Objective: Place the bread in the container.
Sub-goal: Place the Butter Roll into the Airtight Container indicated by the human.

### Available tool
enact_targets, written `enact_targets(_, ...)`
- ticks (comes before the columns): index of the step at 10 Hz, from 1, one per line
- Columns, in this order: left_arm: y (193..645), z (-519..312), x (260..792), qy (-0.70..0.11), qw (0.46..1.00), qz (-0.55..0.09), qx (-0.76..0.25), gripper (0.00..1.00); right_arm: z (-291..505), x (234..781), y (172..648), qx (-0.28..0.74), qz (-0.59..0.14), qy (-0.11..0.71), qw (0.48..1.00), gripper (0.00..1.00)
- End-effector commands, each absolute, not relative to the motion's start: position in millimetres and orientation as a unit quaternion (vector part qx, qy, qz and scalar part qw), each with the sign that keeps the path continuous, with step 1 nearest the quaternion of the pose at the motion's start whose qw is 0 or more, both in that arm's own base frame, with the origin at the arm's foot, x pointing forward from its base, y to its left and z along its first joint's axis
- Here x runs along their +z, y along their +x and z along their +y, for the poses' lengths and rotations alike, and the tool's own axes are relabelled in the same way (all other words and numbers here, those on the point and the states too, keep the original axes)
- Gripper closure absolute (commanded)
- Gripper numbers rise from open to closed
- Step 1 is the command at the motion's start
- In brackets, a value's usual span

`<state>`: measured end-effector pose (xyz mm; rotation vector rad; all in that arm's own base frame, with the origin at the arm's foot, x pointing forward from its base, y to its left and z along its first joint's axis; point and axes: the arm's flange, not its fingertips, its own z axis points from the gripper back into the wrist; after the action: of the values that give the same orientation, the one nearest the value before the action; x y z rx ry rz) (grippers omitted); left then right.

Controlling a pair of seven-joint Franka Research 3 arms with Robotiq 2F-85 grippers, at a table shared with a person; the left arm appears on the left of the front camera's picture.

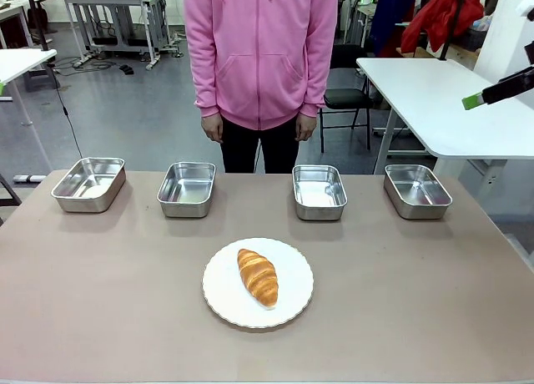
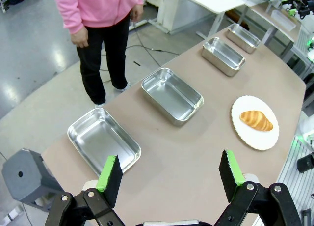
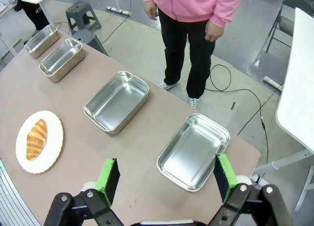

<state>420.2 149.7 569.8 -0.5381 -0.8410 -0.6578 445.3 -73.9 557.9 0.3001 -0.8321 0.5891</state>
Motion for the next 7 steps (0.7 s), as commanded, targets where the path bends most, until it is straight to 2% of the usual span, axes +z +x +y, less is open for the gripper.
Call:
enact_targets(1, 419.4, 150.4, 570.2, -0.252, 0.825, -0.398, -0.312, 0.0, -73.3, 558.1, 446.1, 0.281, -0.401, 0.149, 0.859, 0.0)
enact_targets(7, 419.4, 150.4, 570.2, -0.252, 0.825, -0.398, -0.312, 0.0, -73.3, 558.1, 446.1, 0.281, -0.401, 0.149, 0.859, 0.0)
